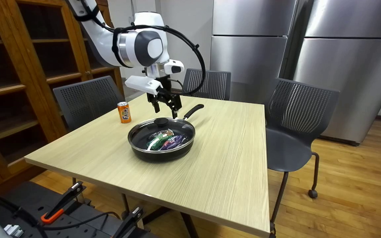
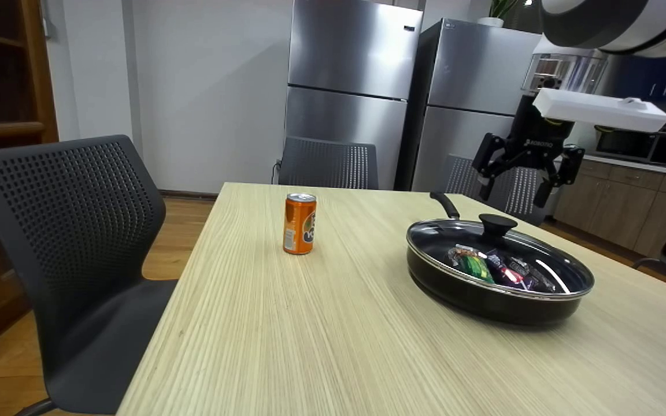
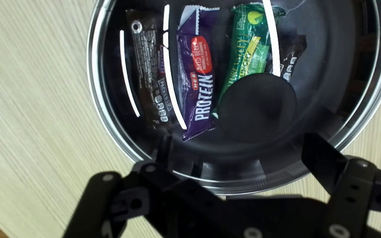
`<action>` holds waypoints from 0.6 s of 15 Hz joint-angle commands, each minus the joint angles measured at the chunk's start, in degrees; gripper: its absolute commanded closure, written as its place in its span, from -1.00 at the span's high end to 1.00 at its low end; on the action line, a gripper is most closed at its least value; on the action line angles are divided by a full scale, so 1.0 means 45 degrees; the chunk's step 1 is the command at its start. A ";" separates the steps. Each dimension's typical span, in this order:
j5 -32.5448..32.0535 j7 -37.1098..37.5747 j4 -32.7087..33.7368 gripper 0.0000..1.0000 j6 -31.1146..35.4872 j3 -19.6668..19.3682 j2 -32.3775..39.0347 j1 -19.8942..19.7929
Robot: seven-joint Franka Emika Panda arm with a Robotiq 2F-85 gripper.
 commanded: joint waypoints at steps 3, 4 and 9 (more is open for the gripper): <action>-0.0723 0.0426 -0.0533 1.00 -0.1106 -0.0204 -0.1529 0.0078; -0.0729 0.0278 -0.0648 1.00 -0.1176 -0.0131 -0.1752 0.0013; -0.0518 0.0010 -0.0483 1.00 -0.1010 0.0101 -0.1626 -0.0226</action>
